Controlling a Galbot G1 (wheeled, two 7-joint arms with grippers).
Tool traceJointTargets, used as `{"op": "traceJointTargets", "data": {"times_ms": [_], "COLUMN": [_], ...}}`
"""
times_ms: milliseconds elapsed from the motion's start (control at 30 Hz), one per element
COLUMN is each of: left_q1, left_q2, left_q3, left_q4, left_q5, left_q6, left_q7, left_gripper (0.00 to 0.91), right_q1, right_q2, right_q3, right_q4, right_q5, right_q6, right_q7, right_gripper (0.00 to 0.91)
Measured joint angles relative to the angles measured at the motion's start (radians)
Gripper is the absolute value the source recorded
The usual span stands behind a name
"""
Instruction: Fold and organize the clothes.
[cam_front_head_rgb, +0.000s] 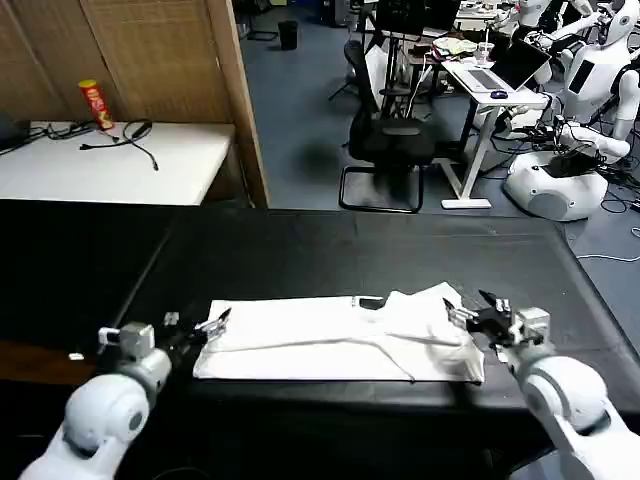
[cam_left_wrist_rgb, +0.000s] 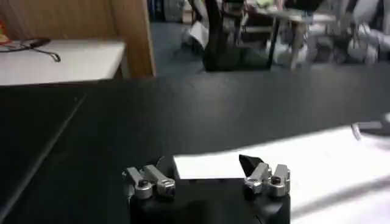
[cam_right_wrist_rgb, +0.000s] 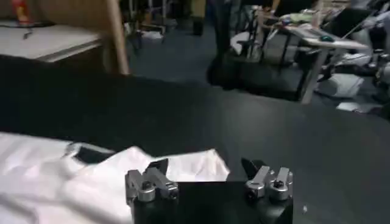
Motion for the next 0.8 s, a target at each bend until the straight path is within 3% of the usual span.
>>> {"op": "traceJointTargets", "data": {"times_ms": [100,133,167,200,267,300,400,500,600,800], "left_q1": [-0.041,-0.050,-0.059,-0.066,-0.075,-0.079,-0.085,-0.088,-0.092,-0.117], "left_q2": [-0.017,-0.021,-0.025,-0.028,-0.035,-0.039,-0.047,-0.050,-0.053,-0.070], "left_q3": [0.010,0.012,0.014,0.016,0.017,0.018,0.019,0.019,0.020,0.029], "left_q4": [0.054,0.069,0.085,0.100,0.123,0.134,0.158,0.173,0.183,0.218], "left_q5": [-0.030,-0.037,-0.040,-0.041,-0.044,-0.046,-0.050,-0.051,-0.051,-0.004], "left_q6": [0.000,0.001,0.001,0.001,0.001,0.001,0.001,0.003,0.009,-0.018], "left_q7": [0.000,0.000,0.002,0.005,0.008,0.009,0.012,0.017,0.017,0.019], "left_gripper": [0.878,0.839,0.722,0.644,0.361,0.176,0.146,0.098,0.010,0.000], "right_q1": [0.048,0.061,0.069,0.075,0.083,0.086,0.094,0.097,0.098,0.112], "right_q2": [0.032,0.042,0.052,0.059,0.072,0.080,0.097,0.112,0.127,0.162], "right_q3": [-0.025,-0.030,-0.035,-0.038,-0.042,-0.043,-0.046,-0.047,-0.046,-0.044], "right_q4": [-0.060,-0.078,-0.093,-0.105,-0.131,-0.143,-0.172,-0.186,-0.193,-0.217], "right_q5": [-0.013,-0.021,-0.027,-0.030,-0.039,-0.042,-0.051,-0.053,-0.071,-0.129], "right_q6": [0.002,0.004,0.006,0.008,0.013,0.014,0.016,0.017,0.031,0.093], "right_q7": [0.000,0.000,-0.001,-0.003,-0.007,-0.008,-0.012,-0.013,-0.013,0.056], "right_gripper": [0.878,0.858,0.751,0.722,0.624,0.585,0.507,0.107,0.039,0.000]}}
